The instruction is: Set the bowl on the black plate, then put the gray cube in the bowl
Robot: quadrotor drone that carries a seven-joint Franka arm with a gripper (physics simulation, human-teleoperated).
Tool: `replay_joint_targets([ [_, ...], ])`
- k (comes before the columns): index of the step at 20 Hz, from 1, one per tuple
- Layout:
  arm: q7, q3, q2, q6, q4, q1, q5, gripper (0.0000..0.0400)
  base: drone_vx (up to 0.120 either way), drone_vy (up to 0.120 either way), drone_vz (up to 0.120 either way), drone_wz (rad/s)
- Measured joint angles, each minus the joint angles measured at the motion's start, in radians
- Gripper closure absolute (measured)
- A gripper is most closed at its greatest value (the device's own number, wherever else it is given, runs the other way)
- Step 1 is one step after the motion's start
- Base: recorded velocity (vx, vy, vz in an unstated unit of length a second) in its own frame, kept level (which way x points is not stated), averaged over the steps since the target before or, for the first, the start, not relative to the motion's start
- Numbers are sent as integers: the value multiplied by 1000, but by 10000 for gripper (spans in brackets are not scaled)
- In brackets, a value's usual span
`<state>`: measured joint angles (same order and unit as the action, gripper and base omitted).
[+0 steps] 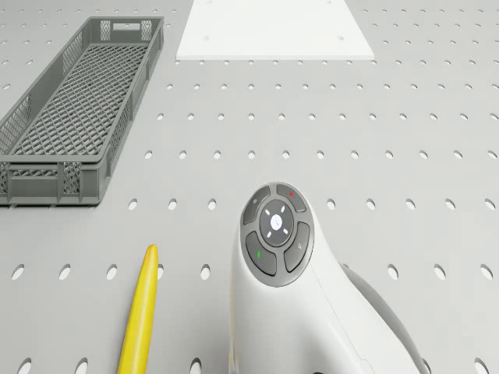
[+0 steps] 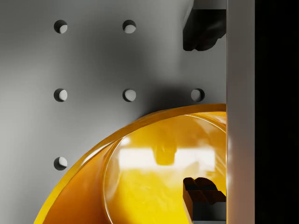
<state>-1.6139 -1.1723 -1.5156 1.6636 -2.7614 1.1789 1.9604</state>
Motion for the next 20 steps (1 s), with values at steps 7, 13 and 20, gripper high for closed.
replay_joint_targets([
  [7,1,19,3,7,8,4,18,46,0,0,0,0],
  [13,1,24,5,7,10,5,23,243,0,0,0,0],
  [20,2,13,7,0,6,1,14,290,0,0,0,0],
])
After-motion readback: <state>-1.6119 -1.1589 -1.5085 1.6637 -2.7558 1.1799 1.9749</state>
